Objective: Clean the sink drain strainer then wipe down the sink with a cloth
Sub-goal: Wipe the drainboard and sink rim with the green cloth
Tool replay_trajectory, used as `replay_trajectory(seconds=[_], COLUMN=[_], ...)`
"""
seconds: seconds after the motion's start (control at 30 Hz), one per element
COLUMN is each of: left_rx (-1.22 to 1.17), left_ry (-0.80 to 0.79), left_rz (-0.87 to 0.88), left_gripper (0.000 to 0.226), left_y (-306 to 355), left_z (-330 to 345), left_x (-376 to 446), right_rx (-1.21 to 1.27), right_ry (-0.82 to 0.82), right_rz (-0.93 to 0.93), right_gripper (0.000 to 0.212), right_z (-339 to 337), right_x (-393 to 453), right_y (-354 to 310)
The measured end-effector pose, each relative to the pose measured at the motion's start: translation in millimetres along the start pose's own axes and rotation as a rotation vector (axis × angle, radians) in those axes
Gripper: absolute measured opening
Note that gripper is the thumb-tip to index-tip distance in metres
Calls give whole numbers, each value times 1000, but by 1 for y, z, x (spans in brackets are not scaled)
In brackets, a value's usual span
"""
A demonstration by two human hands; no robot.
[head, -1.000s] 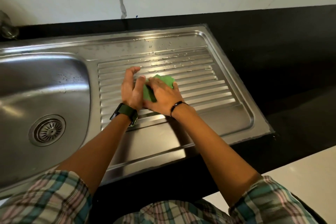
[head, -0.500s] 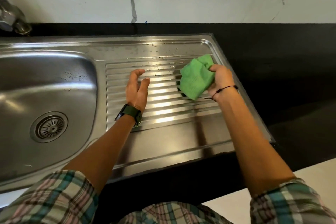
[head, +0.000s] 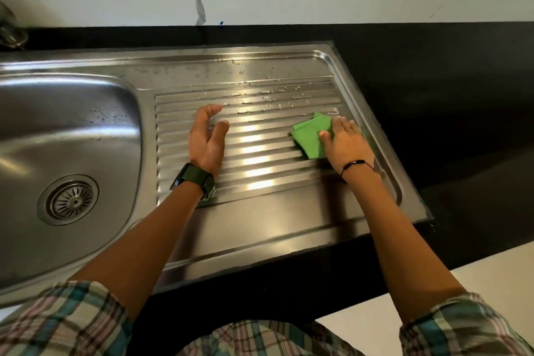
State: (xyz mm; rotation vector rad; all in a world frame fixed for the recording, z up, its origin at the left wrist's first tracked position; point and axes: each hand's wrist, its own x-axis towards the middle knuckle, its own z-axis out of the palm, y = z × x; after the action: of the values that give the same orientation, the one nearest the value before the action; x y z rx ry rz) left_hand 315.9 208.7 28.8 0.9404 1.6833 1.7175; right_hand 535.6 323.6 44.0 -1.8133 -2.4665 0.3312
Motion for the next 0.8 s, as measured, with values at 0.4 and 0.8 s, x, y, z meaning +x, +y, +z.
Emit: replay_trajectory(seconds=[0.4,0.8], left_rx=[0,-48], left_ry=[-16,-24], left_rz=[-48,-44], left_gripper=[41,41], left_y=[-1,-3], left_z=[1,4], left_x=[1,2], right_rx=[-202,-138], right_ry=[22,157], right_rz=[62,103], right_gripper=[83,35], right_z=[14,6], right_x=[-8,5], right_y=[-7,-45])
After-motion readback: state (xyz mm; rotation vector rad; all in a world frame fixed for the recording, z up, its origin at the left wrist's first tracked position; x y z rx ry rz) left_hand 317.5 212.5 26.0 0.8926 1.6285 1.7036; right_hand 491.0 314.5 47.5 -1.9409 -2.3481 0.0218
